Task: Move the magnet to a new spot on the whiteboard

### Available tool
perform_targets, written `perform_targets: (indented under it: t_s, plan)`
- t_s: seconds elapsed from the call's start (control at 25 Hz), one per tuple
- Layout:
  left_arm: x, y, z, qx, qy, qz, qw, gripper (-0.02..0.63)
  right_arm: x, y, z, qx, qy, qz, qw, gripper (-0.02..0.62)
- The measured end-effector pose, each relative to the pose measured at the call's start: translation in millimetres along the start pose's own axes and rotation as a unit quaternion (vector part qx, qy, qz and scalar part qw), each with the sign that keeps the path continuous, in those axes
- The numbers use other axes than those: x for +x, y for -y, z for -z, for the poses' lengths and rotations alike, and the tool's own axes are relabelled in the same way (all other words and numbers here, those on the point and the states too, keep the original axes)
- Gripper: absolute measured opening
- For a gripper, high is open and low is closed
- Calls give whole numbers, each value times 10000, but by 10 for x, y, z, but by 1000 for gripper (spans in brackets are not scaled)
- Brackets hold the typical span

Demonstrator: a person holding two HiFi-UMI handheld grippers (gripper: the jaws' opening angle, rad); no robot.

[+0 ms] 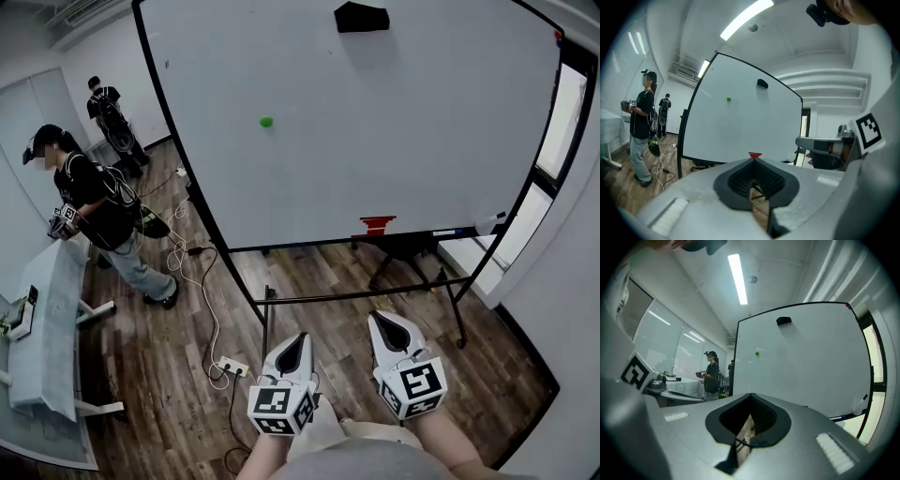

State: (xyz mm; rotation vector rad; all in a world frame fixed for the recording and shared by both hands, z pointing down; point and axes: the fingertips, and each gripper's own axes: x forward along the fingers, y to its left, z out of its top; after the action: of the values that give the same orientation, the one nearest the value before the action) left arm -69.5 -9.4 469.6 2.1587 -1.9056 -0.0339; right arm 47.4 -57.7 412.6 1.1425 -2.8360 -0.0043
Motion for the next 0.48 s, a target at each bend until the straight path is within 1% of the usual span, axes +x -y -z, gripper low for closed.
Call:
perform_targets:
  t_s: [0.48]
  plan:
    - [33, 77, -53, 19, 107, -29, 9999, 5, -74, 13, -46, -83, 87, -138, 9998, 0]
